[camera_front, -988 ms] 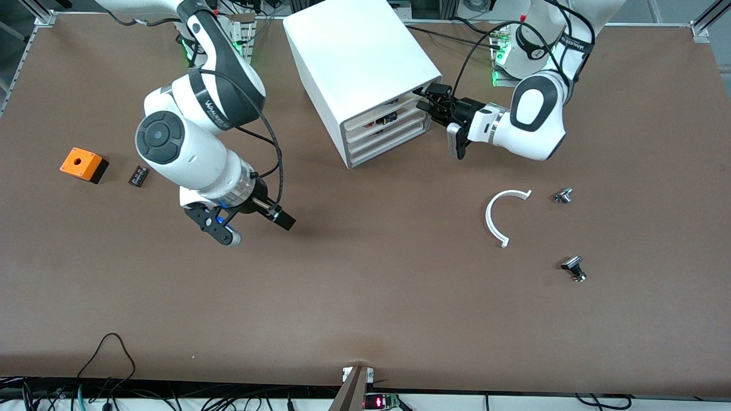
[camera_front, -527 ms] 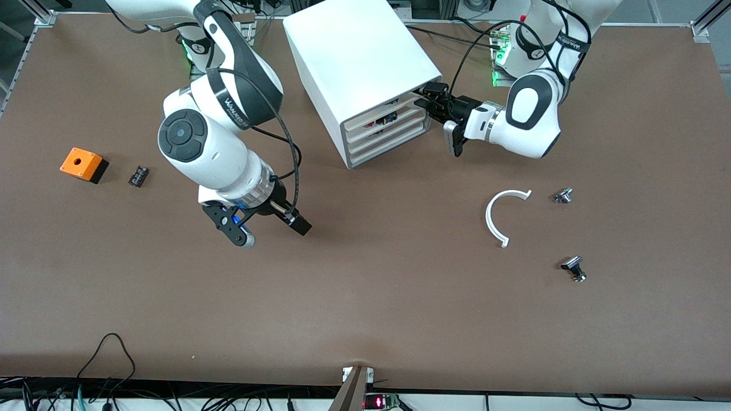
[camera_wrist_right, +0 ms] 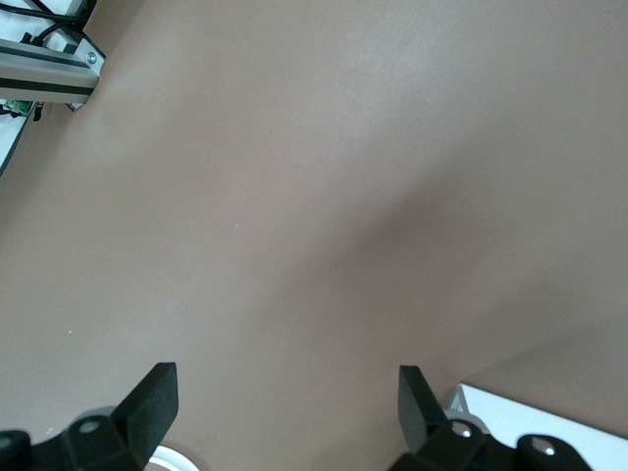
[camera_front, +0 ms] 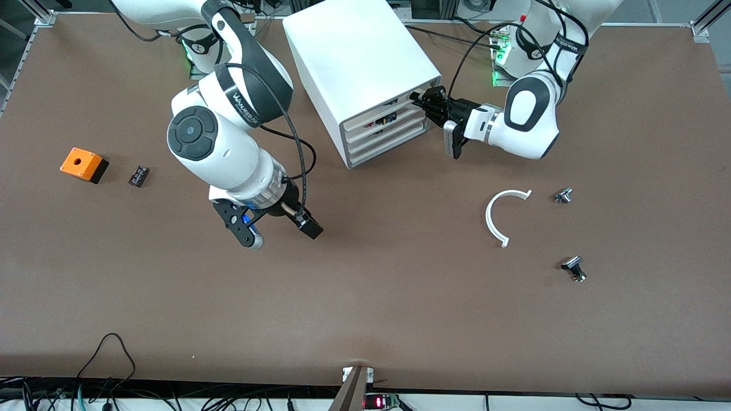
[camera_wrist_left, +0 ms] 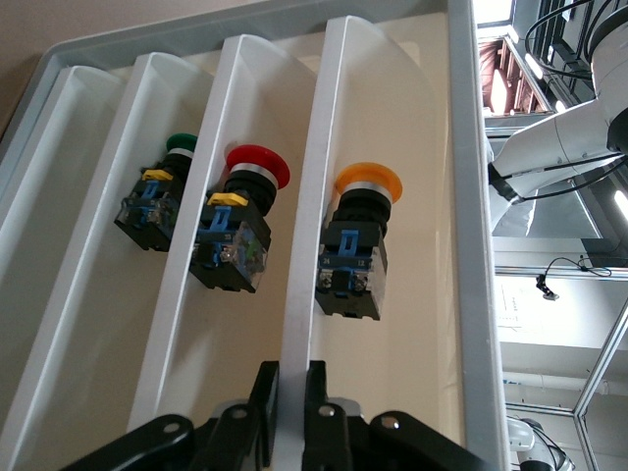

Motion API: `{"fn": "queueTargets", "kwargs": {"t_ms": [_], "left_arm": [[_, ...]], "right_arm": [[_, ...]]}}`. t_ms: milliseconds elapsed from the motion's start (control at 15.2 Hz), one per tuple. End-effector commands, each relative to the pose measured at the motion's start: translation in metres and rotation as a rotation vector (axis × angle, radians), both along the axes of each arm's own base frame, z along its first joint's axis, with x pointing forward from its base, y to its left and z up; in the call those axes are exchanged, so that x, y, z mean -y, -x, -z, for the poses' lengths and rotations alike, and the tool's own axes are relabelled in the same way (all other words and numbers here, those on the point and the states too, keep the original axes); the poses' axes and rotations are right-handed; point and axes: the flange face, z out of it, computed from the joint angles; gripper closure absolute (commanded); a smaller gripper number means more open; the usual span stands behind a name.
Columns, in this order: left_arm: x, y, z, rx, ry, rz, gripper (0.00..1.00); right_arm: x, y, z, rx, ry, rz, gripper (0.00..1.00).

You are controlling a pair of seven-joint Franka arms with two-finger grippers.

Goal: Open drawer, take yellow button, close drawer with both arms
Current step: 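Pull the drawer open with the left gripper while the right gripper reaches in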

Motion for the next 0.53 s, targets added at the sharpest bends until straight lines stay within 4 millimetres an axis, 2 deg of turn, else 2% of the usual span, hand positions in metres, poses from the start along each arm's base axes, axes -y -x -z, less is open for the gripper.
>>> {"fn": "queueTargets", "kwargs": {"t_ms": [0, 132, 264, 461], "left_arm": [[0.003, -0.019, -0.009, 0.031, 0.018, -0.034, 1.0], [-0.003, -0.043, -0.023, 0.076, 0.027, -0.05, 1.0], [-0.012, -0.064, -0.025, 0.112, 0.027, -0.052, 1.0], [-0.042, -0.101, -0.026, 0.177, -0.009, -0.029, 1.0]], "right_arm": [[-0.02, 0.004, -0.016, -0.013, -0.04, 0.041, 0.01], [-0.034, 0.013, -0.021, -0.02, -0.048, 0.067, 0.01], [-0.047, 0.021, -0.022, -0.031, -0.049, 0.091, 0.01], [-0.061, 0.03, -0.025, -0.042, -0.055, 0.122, 0.01]]}}
